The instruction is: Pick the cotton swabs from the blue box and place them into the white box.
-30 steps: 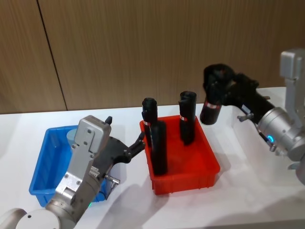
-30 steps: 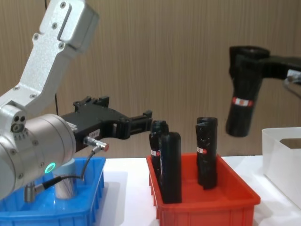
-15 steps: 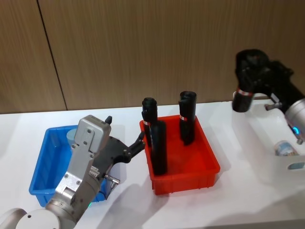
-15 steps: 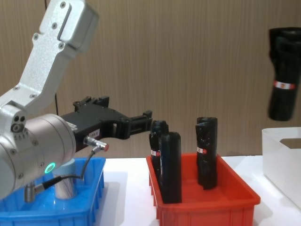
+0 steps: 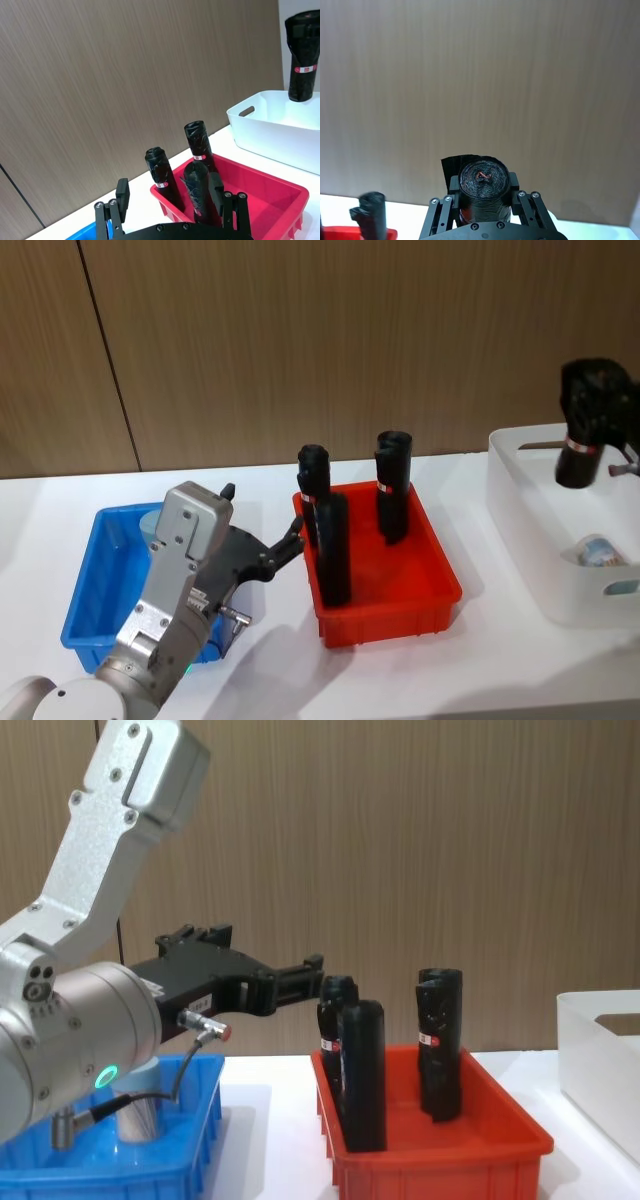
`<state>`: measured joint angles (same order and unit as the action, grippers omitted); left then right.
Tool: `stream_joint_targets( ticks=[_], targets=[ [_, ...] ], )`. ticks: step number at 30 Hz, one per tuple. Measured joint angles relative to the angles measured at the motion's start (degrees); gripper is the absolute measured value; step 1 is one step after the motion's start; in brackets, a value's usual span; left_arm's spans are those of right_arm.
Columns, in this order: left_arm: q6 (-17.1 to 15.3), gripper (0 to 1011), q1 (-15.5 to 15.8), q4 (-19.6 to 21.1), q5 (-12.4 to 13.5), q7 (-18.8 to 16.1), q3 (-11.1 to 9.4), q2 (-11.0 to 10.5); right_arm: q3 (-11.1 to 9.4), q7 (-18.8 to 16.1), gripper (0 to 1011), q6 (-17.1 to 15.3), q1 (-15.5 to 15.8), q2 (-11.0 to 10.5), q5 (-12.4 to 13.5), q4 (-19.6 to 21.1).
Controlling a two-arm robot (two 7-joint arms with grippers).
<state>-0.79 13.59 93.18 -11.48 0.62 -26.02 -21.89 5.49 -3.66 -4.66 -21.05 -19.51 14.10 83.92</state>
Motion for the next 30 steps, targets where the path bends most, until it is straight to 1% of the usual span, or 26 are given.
stream_joint_targets(
  ticks=[7,16,23,30],
  targets=[
    [0.0,999,0.0,0.0,0.0,0.0,0.0,0.0,-0.7,0.79,538,-0.64,-0.26,-0.43,-0.03,-2.36],
    [0.0,999,0.0,0.0,0.0,0.0,0.0,0.0,-1.3,0.83,538,-1.01,-0.82,-0.64,0.49,-5.22],
    [0.0,1000,0.0,0.0,0.0,0.0,0.0,0.0,-1.61,-0.09,538,-1.12,-1.3,-0.68,1.43,-7.18],
    [0.0,1000,0.0,0.0,0.0,0.0,0.0,0.0,-1.87,-1.76,538,-1.1,-1.57,-0.73,2.37,-8.56]
  ],
)
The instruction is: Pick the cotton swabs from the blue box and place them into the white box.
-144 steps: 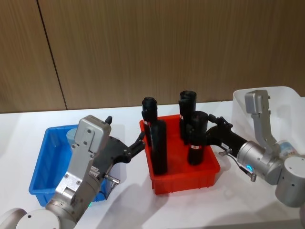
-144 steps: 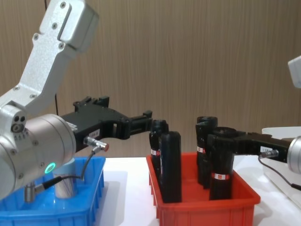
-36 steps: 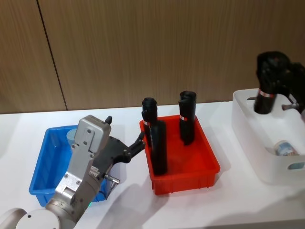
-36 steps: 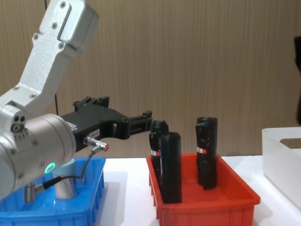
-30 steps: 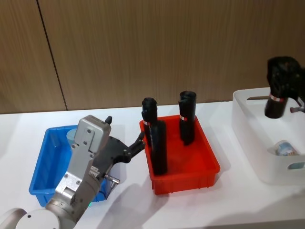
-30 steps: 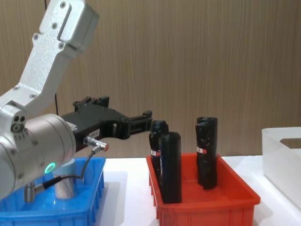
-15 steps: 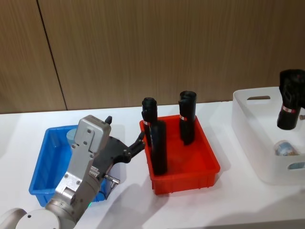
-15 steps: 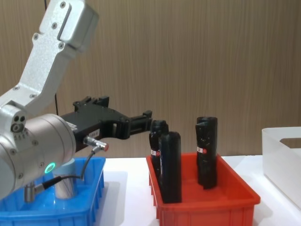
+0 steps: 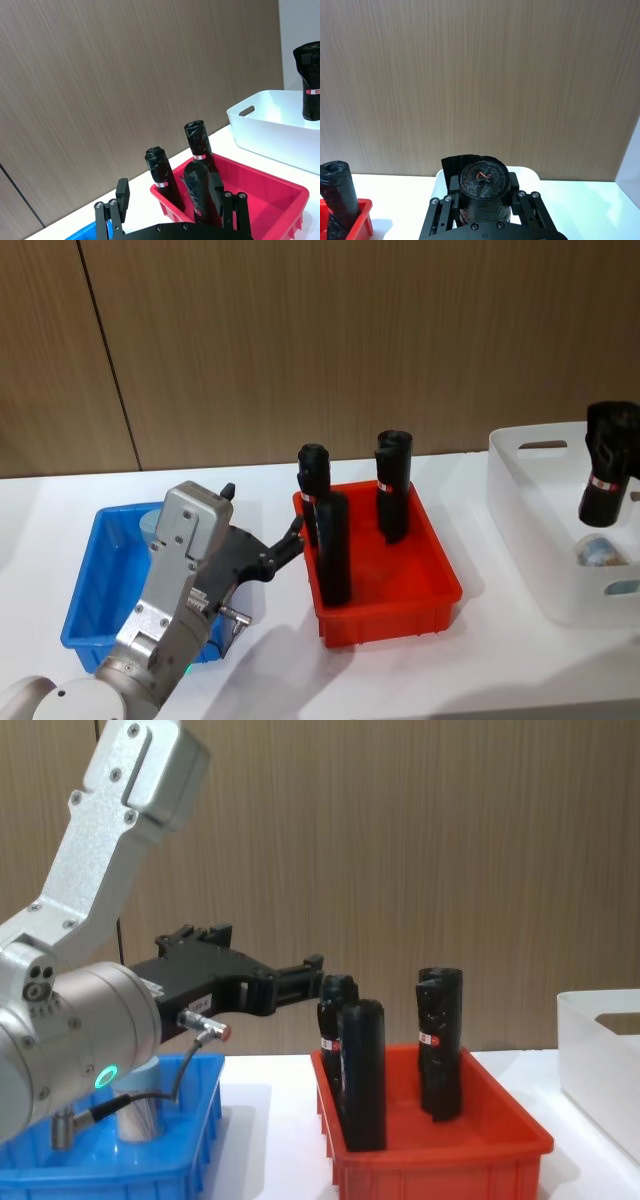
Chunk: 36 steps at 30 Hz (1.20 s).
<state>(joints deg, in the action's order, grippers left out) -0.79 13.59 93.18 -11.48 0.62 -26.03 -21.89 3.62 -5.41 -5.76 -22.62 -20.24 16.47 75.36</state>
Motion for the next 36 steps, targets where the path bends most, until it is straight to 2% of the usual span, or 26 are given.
stream_joint_targets(
  ticks=[12,16,21,28,36],
  targets=[
    [0.0,1000,0.0,0.0,0.0,0.0,0.0,0.0,-0.14,-2.84,547,0.14,0.0,-0.06,1.2,-1.0],
    [0.0,1000,0.0,0.0,0.0,0.0,0.0,0.0,-0.15,-3.59,607,0.15,0.03,-0.06,1.32,-1.1],
    [0.0,1000,0.0,0.0,0.0,0.0,0.0,0.0,-0.15,-4.19,792,0.13,0.09,-0.07,1.49,-1.17],
    [0.0,1000,0.0,0.0,0.0,0.0,0.0,0.0,-0.24,-4.56,981,0.09,0.29,-0.11,1.57,-1.04],
    [0.0,999,0.0,0.0,0.0,0.0,0.0,0.0,-0.4,-4.64,1000,0.18,0.6,-0.19,1.67,-0.59]
  ],
)
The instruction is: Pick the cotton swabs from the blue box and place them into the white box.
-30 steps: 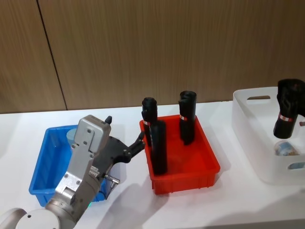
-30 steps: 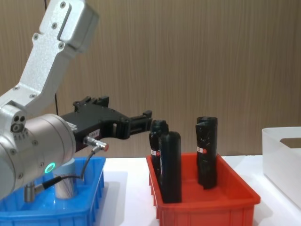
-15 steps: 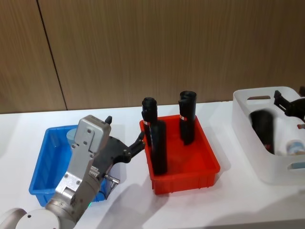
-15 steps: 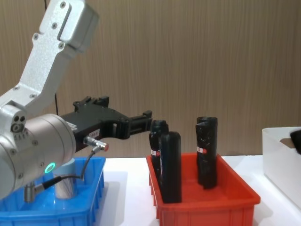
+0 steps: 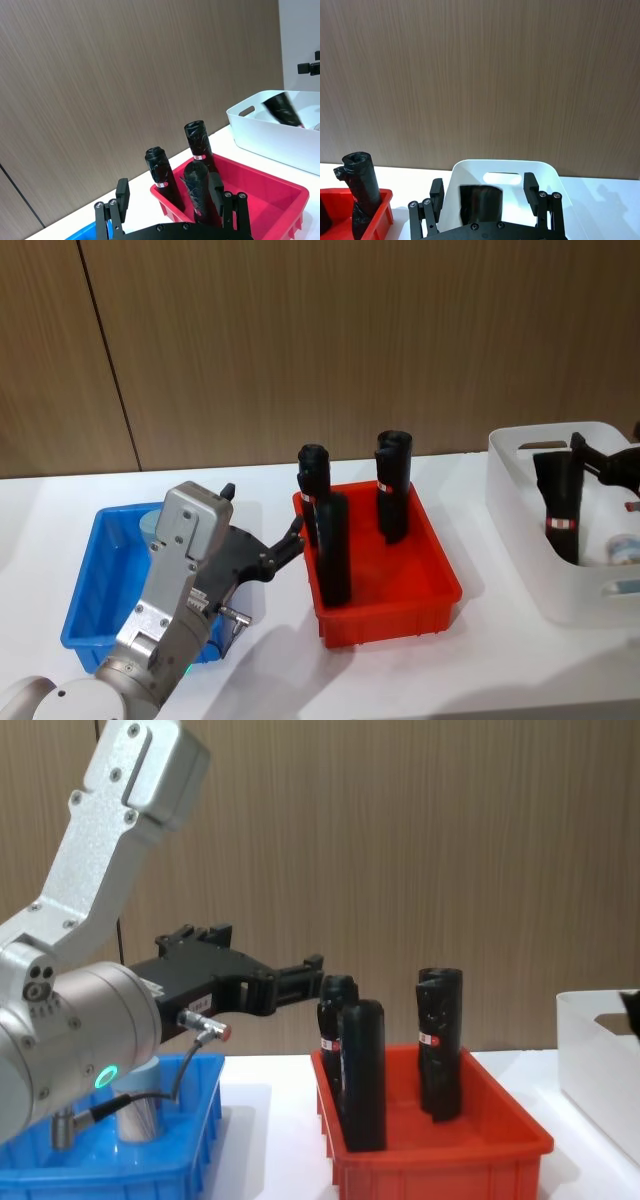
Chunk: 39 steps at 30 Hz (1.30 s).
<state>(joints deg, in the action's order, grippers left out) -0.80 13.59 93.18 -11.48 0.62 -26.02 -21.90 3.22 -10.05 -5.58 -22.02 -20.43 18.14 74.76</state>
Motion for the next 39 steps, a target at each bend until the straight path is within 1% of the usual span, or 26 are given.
stream_joint_targets(
  ticks=[39],
  targets=[
    [0.0,999,0.0,0.0,0.0,0.0,0.0,0.0,-0.28,0.05,1001,0.46,0.59,-0.11,0.23,0.93]
  ],
)
